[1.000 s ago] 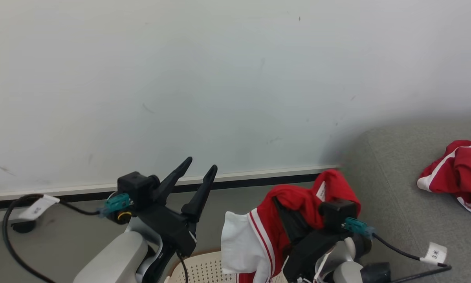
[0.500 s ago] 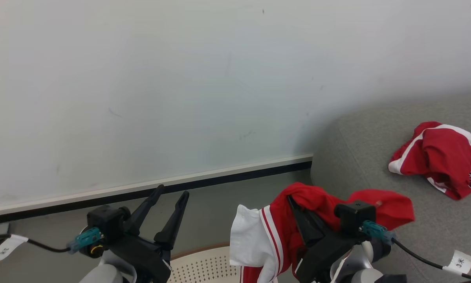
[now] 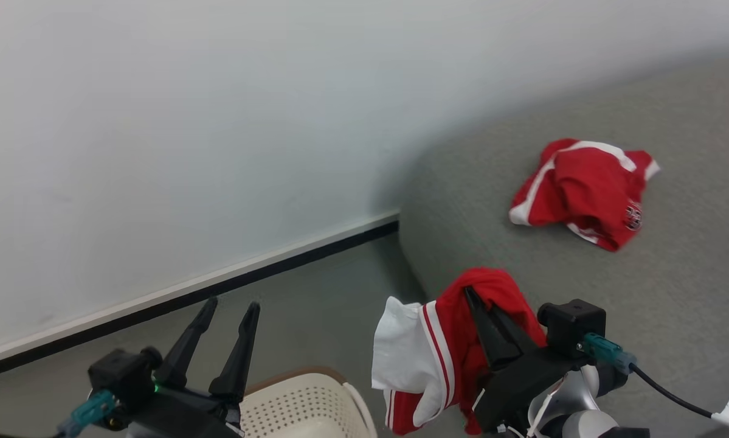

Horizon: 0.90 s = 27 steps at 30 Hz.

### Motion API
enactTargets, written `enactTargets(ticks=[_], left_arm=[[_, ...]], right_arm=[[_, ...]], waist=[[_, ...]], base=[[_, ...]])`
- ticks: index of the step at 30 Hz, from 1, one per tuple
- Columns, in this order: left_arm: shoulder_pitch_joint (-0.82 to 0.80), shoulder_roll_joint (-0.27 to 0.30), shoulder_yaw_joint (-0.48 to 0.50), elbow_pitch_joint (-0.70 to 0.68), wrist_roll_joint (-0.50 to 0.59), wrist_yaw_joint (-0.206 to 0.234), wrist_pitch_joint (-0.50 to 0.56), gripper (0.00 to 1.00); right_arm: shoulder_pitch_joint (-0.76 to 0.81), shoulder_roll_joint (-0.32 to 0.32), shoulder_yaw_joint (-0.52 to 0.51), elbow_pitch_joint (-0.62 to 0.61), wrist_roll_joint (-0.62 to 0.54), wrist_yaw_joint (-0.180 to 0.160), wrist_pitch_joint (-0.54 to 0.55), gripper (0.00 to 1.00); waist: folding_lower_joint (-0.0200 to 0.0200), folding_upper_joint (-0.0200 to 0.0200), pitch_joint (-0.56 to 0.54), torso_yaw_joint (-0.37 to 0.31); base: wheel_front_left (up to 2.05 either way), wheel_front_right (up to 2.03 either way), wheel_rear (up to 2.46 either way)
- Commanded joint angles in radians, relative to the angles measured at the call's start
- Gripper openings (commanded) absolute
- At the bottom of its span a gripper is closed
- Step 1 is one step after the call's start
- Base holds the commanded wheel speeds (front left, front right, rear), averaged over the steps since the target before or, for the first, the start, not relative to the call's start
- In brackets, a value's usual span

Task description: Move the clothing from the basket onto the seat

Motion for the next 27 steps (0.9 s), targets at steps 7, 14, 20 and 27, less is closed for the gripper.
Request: enactTargets(ticks=[7,14,20,27], left_arm=[[0.013,0.016,-0.005,-0.037,0.041,0.007,0.004,1.00],[-0.044,-0.002,-0.034,-0.024,0.059,-0.019,0.020,1.00],[-0.082,-0.027,-0.070,0.007,0.071,-0.048,0.026,1.00],[-0.106,-0.045,-0.107,0.028,0.086,-0.065,0.035,1.00]], right_arm=[[0.016,0.001,-0.037,-0.037,-0.018,0.000,-0.014,0.00],[0.055,0.001,-0.101,-0.077,-0.040,0.000,-0.033,0.00],[0.095,0.001,-0.142,-0.109,-0.038,0.000,-0.043,0.00],[0.103,0.001,-0.161,-0.120,-0.030,0.000,-0.052,0.00]], waist=[[0.0000,0.0000,0.107,-0.200],[0.0000,0.0000,0.160,-0.227],[0.0000,0.0000,0.186,-0.239],[0.0000,0.0000,0.206,-0.243]], base=[[0.00,0.00,0.00],[0.00,0.00,0.00],[0.00,0.00,0.00],[0.00,0.00,0.00]])
